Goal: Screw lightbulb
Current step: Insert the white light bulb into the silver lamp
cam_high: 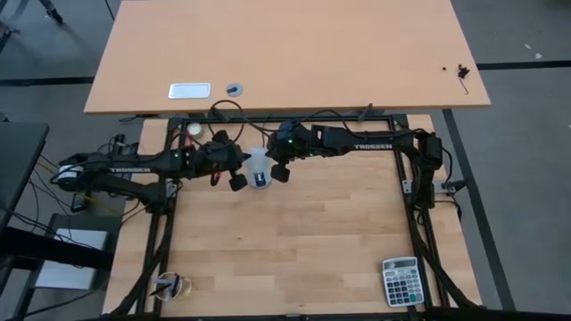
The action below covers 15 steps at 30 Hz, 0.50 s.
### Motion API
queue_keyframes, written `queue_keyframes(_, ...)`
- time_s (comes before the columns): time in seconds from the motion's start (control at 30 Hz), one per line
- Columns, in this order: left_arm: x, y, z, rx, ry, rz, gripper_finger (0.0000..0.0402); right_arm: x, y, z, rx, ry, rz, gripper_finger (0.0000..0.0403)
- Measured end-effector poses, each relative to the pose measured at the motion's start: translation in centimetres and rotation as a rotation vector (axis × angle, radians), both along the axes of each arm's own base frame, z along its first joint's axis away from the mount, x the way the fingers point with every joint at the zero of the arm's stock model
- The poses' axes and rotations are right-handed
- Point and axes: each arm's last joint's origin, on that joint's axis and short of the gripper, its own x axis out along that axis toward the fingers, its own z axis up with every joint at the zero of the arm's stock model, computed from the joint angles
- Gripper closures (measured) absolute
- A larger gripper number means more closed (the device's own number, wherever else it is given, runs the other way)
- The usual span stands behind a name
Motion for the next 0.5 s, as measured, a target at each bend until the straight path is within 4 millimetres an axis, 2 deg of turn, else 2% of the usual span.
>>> queue_keyframes(0.5,0.18,0.16,-0.41,-0.009,0.022,0.007,0.0402,-0.39,-0.65,-0.32,-0.016,0.045,-0.038,0.0394)
